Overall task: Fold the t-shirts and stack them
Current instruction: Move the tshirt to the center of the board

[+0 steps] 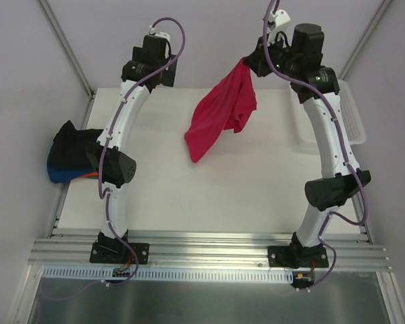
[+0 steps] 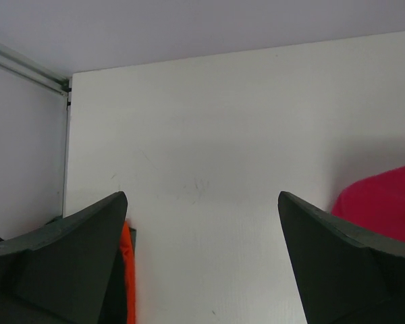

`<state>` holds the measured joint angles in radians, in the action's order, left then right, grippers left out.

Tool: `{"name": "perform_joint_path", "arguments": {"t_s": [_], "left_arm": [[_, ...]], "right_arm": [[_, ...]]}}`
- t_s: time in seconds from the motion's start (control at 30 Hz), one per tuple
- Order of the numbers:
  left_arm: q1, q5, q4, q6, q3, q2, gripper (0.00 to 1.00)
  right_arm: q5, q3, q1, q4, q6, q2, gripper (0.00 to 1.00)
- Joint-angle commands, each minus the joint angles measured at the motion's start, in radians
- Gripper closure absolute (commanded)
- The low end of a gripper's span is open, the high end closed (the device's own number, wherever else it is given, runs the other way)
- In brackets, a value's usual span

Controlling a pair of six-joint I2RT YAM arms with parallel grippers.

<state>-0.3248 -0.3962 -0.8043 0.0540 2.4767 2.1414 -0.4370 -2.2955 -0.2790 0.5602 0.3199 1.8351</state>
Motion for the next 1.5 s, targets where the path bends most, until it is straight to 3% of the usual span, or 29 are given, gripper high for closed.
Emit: {"name": "perform_joint_path", "arguments": {"t_s": [0.0, 0.17, 0.27, 0.4, 0.7, 0.93, 1.27, 1.47], "left_arm": [[0.061, 0.002, 0.019, -0.014, -0.004, -0.035, 0.05], [0.087, 0.086, 0.014, 0.0, 0.002, -0.046, 0.04], [0.09, 0.105, 0.013, 0.033, -0.001, -0.058, 0.01], [0.089, 0.132, 0.005, 0.046, -0.007, -0.067, 0.01], [0.079, 0.108, 0.011, 0.05, 0.031, -0.072, 0.02], [0.064, 0.088, 0.014, 0.072, 0.016, -0.086, 0.01], [0.036, 0.051, 0.03, 0.092, 0.028, -0.075, 0.01], [0.027, 0.056, 0.036, 0.087, 0.028, -0.058, 0.01]], "right_arm": [[-0.045, 0.068, -0.023, 0.015, -0.013, -0.092, 1.0], [-0.049, 0.318, -0.006, 0.142, 0.082, -0.114, 0.99], [-0.046, 0.349, 0.001, 0.239, 0.114, -0.083, 0.99], [0.006, 0.427, -0.002, 0.221, 0.102, -0.045, 1.0], [-0.085, 0.145, -0.064, 0.189, 0.082, 0.245, 0.99], [0.004, -0.085, -0.1, 0.069, 0.099, 0.493, 1.0], [0.066, -0.107, -0.078, 0.069, 0.156, 0.494, 0.99], [0.26, -0.018, -0.071, 0.09, 0.209, 0.443, 0.99]]}}
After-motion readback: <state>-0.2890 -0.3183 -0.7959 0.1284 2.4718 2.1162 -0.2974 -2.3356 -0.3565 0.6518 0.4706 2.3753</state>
